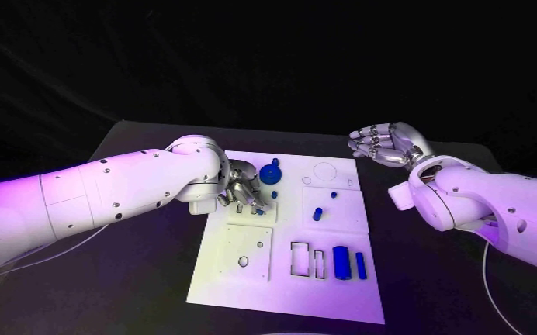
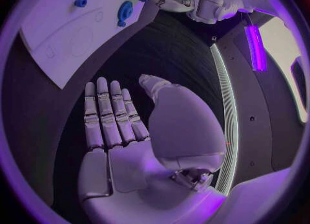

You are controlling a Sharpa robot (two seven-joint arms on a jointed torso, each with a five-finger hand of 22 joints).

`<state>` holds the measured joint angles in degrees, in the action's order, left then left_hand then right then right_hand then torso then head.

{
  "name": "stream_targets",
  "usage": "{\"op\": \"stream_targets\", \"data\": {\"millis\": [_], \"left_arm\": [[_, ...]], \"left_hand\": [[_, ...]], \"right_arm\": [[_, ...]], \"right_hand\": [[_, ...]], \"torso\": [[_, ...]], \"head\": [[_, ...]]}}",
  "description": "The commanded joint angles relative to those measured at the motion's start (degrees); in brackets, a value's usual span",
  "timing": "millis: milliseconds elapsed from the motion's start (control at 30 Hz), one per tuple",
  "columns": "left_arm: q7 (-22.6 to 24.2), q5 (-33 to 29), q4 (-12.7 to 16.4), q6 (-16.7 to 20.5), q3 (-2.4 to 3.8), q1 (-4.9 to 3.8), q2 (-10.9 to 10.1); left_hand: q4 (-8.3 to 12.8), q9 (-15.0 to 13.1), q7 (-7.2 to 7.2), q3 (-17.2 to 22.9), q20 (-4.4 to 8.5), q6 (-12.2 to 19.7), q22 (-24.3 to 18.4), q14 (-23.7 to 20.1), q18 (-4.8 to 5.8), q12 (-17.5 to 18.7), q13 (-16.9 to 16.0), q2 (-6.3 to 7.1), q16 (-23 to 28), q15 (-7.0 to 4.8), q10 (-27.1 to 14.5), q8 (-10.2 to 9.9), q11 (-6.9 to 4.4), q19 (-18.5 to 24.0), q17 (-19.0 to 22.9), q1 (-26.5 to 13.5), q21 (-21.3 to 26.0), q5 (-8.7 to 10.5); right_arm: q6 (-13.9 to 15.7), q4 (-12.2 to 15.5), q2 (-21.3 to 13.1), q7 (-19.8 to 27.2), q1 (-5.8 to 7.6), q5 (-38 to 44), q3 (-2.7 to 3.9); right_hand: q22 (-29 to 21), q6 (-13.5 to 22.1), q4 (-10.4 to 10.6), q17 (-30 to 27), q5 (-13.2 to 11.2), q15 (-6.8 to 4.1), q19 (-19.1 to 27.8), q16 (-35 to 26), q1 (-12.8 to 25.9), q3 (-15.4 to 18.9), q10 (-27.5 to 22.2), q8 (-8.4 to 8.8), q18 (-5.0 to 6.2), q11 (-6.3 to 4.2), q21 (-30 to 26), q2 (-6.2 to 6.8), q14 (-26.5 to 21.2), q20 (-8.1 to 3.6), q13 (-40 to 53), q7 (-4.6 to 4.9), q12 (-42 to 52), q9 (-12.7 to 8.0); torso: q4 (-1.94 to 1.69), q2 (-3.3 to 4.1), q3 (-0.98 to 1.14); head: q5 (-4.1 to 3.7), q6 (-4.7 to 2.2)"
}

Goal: Assemble the parts on the task board

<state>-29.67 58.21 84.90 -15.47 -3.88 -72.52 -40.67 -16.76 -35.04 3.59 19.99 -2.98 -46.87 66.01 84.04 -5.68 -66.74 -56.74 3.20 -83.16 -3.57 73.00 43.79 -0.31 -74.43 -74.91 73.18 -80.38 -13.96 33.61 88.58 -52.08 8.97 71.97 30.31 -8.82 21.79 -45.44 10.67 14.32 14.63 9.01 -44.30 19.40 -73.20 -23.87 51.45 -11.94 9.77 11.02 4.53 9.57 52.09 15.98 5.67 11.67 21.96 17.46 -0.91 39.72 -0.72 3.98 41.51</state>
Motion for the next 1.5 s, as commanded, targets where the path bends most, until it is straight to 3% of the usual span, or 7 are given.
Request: {"op": "stream_targets", "data": {"millis": [33, 167, 300, 800, 1033, 1300, 1500], "left_arm": [[0.4, -1.53, 0.06, -0.19, -0.04, -0.01, 0.04], [0.48, -2.15, 0.08, 0.43, -0.05, 0.0, -0.04], [0.52, -2.43, 0.01, 1.72, -0.05, 0.0, -0.22], [0.27, -6.89, 1.76, 7.16, 0.25, 0.02, -2.5], [0.27, -4.17, 3.16, 8.62, 0.23, 0.13, -3.5], [0.43, 1.38, 4.98, 10.89, 0.09, 1.2, -4.54], [0.65, 5.04, 5.97, 13.25, 0.07, 2.04, -5.02]], "left_hand": [[0.23, -0.54, -0.13, 4.05, 0.24, 0.4, 0.13, 3.26, 0.74, -0.19, 0.15, 0.43, -0.24, -0.42, -0.27, -0.12, -0.38, 0.11, -5.19, 2.27, -0.33, -0.37], [0.96, -2.62, 0.23, 16.82, 0.21, 1.01, 0.34, 3.24, 0.73, -0.11, 0.34, 4.46, -0.23, -0.25, -0.08, 0.91, -0.27, 0.19, -5.16, 2.69, -0.45, -0.11], [2.76, -3.85, 0.27, 22.94, 0.19, 1.27, 0.63, 3.25, 0.77, -0.42, 0.02, 5.78, -0.26, -0.17, 0.34, 1.69, -0.1, 0.11, -5.2, 1.6, -0.61, 0.05], [6.51, -6.2, 0.0, 30.21, 0.35, 1.35, 0.83, 3.25, 0.74, -0.74, -0.02, 7.49, -0.28, -0.39, 0.58, 3.98, -0.37, 0.17, -5.22, -2.56, -0.81, 0.17], [8.91, -7.01, -0.25, 33.23, 0.59, 1.28, 1.4, 3.29, 0.83, -1.33, -0.16, 8.53, -0.34, -0.64, 1.07, 5.28, -0.65, -0.19, -5.31, -4.31, -1.12, 0.13], [10.01, -7.15, -0.42, 35.03, 0.78, 1.03, 2.06, 3.29, 0.95, -2.15, -0.84, 8.97, -0.33, -0.8, 1.74, 6.0, -0.83, -0.64, -5.31, -5.42, -1.44, 0.09], [11.0, -7.15, -0.61, 36.2, 0.92, 0.69, 2.74, 3.29, 1.08, -2.93, -1.59, 9.26, -0.31, -0.94, 2.39, 6.48, -1.0, -1.12, -5.29, -6.34, -1.77, 0.15]], "right_arm": [[-0.99, 0.05, 0.08, -0.1, -0.07, 0.02, -0.02], [-1.06, -0.02, 0.15, -0.16, -0.15, -0.01, -0.04], [-1.05, -0.21, 0.33, -0.2, -0.26, 0.03, -0.09], [-1.66, -0.56, 0.55, 0.48, -0.62, -0.44, -0.23], [-1.51, -0.47, 0.42, 0.72, -0.64, -0.49, -0.24], [-0.74, -0.39, 0.26, 1.15, -0.64, -0.41, -0.24], [-0.16, -0.5, 0.15, 1.45, -0.64, -0.34, -0.24]], "right_hand": [[-0.1, -0.29, -0.06, -0.07, 0.4, 0.1, -0.03, -0.33, 0.4, 0.28, 0.11, 0.17, 0.68, 0.3, -0.28, 0.04, 0.52, 0.04, -0.09, 3.28, -0.08, -0.09], [-0.16, -0.31, -0.07, -0.1, 0.49, 0.09, -0.03, -0.36, 0.42, 0.3, 0.14, 0.16, 0.69, 0.29, -0.31, 0.03, 0.56, 0.05, -0.12, 3.27, -0.05, -0.1], [-0.22, -0.33, -0.07, -0.12, 0.59, 0.08, -0.03, -0.39, 0.44, 0.32, 0.17, 0.15, 0.69, 0.28, -0.35, 0.02, 0.61, 0.05, -0.17, 3.27, -0.03, -0.11], [-0.59, -0.27, -0.21, -0.3, 1.29, 0.09, -0.08, -0.7, 0.36, 0.31, 0.13, 0.2, 0.71, 0.28, -0.53, -0.1, 0.76, 0.07, -0.48, 3.27, 0.02, -0.21], [-0.61, -0.27, -0.22, -0.31, 1.34, 0.09, -0.08, -0.72, 0.35, 0.3, 0.13, 0.21, 0.71, 0.28, -0.54, -0.11, 0.76, 0.07, -0.5, 3.27, 0.03, -0.22], [-0.8, -0.23, -0.45, -0.42, 1.64, 0.1, -0.15, -0.91, 0.18, 0.28, 0.08, 0.24, 0.71, 0.29, -0.58, -0.04, 0.79, 0.08, -0.67, 3.28, 0.04, -0.28], [-0.82, -0.22, -0.5, -0.44, 1.66, 0.11, -0.18, -0.94, 0.14, 0.27, 0.06, 0.25, 0.72, 0.29, -0.58, -0.02, 0.78, 0.08, -0.7, 3.28, 0.04, -0.29]], "torso": [[-0.05, 0.02, -0.02], [-0.04, 0.0, -0.02], [-0.04, 0.0, -0.02], [-0.12, -0.02, 0.04], [-0.04, 0.03, 0.05], [-0.15, -0.01, 0.07], [-0.52, -0.07, -0.03]], "head": [[-0.05, -0.1], [0.03, -0.12], [0.02, -0.18], [0.07, -0.11], [0.18, 0.1], [0.52, 0.31], [0.6, 0.48]]}}
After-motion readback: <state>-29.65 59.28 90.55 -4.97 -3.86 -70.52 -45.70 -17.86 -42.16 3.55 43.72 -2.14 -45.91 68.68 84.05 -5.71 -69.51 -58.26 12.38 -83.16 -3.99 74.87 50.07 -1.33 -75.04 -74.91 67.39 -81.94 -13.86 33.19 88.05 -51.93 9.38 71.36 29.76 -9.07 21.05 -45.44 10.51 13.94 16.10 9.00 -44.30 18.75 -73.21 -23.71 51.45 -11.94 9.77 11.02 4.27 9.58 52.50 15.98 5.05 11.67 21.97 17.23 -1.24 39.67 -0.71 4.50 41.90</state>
